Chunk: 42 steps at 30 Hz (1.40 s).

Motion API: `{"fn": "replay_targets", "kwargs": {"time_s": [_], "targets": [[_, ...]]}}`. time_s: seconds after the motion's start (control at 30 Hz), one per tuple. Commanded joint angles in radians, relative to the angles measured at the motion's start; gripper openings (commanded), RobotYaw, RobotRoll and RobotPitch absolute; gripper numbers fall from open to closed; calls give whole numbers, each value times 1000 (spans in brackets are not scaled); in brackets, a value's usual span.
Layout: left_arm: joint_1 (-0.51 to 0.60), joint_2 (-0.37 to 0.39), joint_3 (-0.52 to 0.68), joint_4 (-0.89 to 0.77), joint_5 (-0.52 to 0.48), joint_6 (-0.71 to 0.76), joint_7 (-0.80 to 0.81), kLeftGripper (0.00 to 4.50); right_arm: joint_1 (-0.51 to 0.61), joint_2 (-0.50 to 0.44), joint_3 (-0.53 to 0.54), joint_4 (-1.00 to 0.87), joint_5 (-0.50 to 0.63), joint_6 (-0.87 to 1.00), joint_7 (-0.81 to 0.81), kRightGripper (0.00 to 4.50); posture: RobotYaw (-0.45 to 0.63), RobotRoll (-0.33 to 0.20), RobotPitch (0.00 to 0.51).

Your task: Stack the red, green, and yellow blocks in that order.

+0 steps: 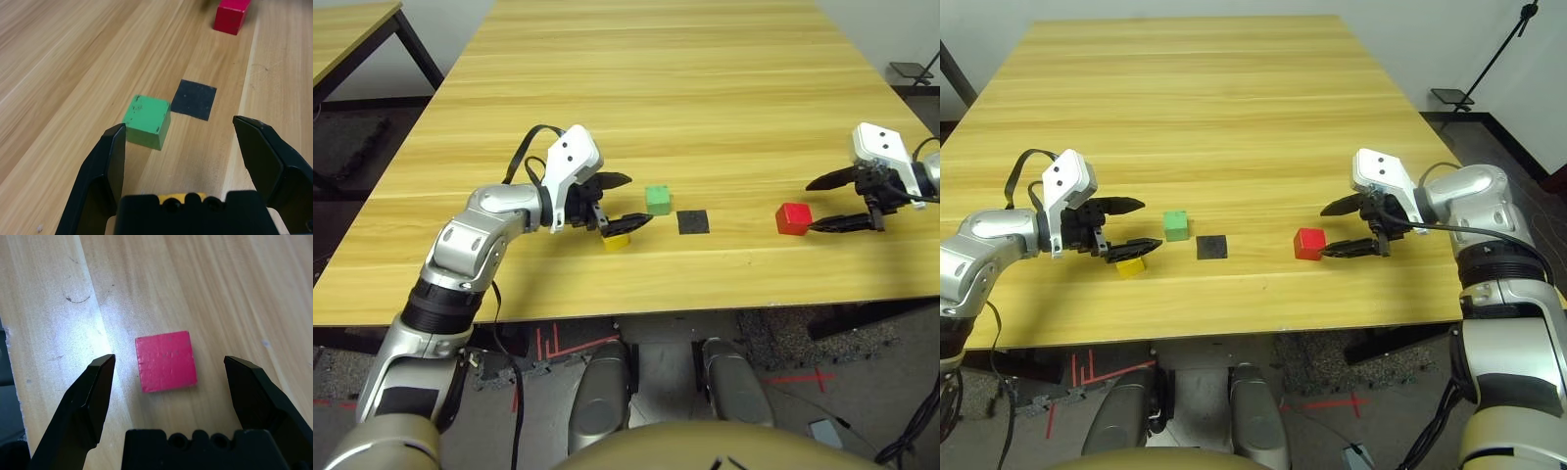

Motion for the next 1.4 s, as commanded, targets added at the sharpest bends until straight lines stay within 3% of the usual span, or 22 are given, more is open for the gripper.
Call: {"fn": "replay_targets", "kwargs": {"time_s": [0.03,0.2,0.23,0.33,0.47,0.67,0.8,1.03,1.4], "targets": [[4,14,-4,-22,11,14,-6,4469,-15,25,21,49,-33,-42,4,4500,211,-181,75],[12,19,12,-43,6,31,5,4469,-29,61,38,104,-77,-109,-30,4500,211,-181,75],[13,20,15,-47,4,36,8,4490,-32,66,41,116,-87,-124,-39,4319,211,-181,75],[20,24,30,-68,-4,52,15,4500,-47,74,59,144,-138,-192,-97,3609,262,-173,80],[29,29,47,-94,-11,73,28,4500,-81,107,61,135,-158,-186,-146,2099,280,-172,82],[23,26,59,-120,-13,99,48,4500,-78,206,54,-112,-80,10,-74,2045,304,-177,73],[10,21,59,-125,-12,113,62,4500,-76,277,95,-236,-96,124,-84,2045,333,-182,66],[35,25,81,-167,-19,145,99,4500,-130,371,162,-175,-149,121,-143,2045,387,-193,65],[115,16,140,-259,-41,199,178,4500,-189,436,192,-58,-179,68,-160,2045,468,-212,87]]}}
